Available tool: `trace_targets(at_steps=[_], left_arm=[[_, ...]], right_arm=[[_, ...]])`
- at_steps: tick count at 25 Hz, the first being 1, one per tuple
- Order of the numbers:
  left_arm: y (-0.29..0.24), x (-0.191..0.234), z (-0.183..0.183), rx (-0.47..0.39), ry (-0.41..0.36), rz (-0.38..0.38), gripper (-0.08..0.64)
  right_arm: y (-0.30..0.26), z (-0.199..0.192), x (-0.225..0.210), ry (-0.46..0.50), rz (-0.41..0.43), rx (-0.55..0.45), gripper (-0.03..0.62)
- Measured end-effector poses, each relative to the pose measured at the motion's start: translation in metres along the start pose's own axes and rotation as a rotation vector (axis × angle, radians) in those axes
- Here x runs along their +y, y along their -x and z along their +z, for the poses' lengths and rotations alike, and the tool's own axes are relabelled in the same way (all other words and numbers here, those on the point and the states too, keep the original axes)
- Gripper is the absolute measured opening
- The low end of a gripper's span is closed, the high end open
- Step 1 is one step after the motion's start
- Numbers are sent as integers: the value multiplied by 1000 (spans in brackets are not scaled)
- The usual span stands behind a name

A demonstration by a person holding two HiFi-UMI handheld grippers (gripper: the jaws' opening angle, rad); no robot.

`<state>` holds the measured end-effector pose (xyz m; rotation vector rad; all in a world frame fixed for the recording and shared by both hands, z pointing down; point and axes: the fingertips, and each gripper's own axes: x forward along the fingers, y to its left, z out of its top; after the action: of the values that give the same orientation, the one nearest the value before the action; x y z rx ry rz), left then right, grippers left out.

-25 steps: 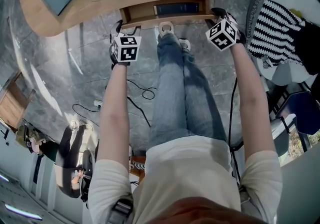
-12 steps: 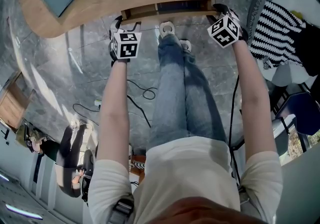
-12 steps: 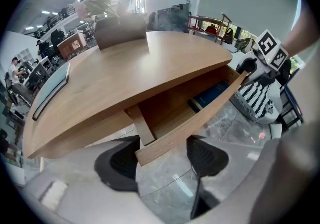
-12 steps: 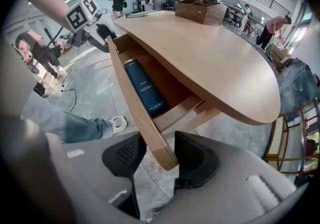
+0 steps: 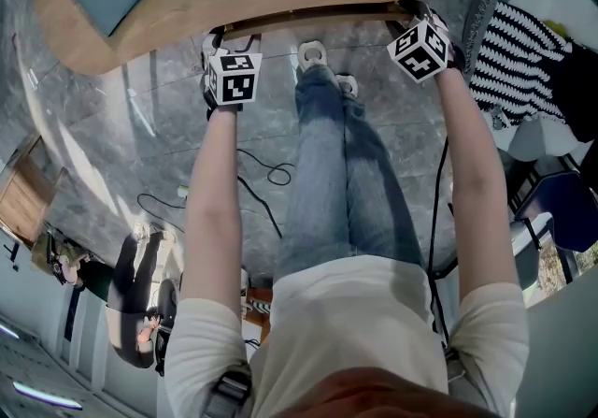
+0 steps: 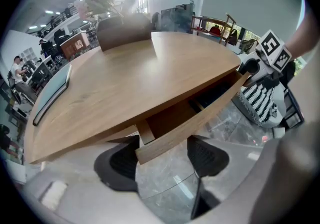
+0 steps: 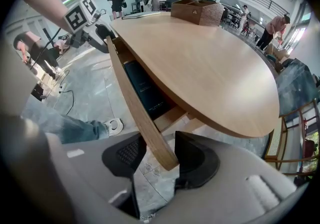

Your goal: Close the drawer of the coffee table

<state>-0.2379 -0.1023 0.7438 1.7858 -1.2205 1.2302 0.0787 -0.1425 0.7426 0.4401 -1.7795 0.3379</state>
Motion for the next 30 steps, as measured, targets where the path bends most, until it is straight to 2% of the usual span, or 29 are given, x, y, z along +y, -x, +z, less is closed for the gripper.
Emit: trace_targets(at_steps=[14,27,30], left_arm=[[-7,10,7,-26,121,17,308],[-4,13,15,-44,171,21,310],[-2,12,19,-59,203,26,310]], right_arm=[[-2,11,-16,-46,-24,-33,189],[-2,13,-25,-152,-61,-67,219],[0,12,-28,-186,-82,-76,231]])
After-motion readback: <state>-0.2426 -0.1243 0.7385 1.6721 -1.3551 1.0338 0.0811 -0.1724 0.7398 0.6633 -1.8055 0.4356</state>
